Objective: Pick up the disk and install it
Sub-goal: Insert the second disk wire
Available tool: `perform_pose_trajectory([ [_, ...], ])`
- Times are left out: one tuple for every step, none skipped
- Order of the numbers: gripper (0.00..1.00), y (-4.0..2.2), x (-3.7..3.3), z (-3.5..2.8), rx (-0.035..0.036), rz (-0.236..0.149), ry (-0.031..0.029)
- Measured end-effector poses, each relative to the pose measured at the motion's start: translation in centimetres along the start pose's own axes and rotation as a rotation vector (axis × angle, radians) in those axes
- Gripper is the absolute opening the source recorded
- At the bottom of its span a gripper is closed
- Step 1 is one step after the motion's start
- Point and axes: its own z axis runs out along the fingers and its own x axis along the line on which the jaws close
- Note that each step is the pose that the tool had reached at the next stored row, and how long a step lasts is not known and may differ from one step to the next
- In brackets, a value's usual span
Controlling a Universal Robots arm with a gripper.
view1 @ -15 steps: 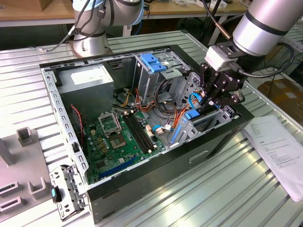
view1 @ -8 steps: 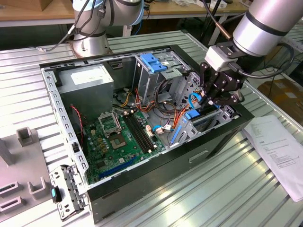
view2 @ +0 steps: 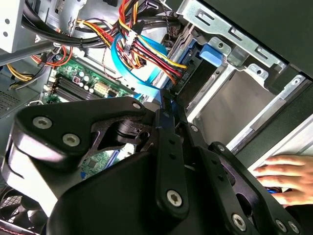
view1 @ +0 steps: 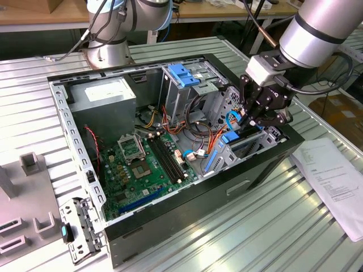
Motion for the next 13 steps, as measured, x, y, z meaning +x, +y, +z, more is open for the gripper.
perform_pose_trajectory([
  [0.16,-0.03,0.0,0.01,0.0,0.0,0.0],
  [0.16,-0.06,0.0,0.01,0.0,0.0,0.0],
  [0.16,-0.08,0.0,0.01,0.0,0.0,0.0],
  [0.16,-0.08,0.0,0.02,0.0,0.0,0.0],
  [0.16,-0.09,0.01,0.02,0.0,0.0,0.0002],
  [0.16,-0.09,0.01,0.05,0.0,0.0,0.0001],
  [0.16,-0.09,0.01,0.09,0.0,0.0,0.0002],
  [0.16,-0.09,0.03,0.15,0.0,0.0,-0.0002],
  [0.16,-0.1,0.05,0.2,0.0,0.0,0.0],
  [0.16,-0.1,0.09,0.26,0.0,0.0,0.0],
  [0.16,-0.1,0.11,0.32,0.0,0.0,0.0],
  [0.16,-0.1,0.15,0.43,0.0,0.0,-0.0002],
  [0.16,-0.1,0.2,0.61,0.0,0.0,0.0005],
])
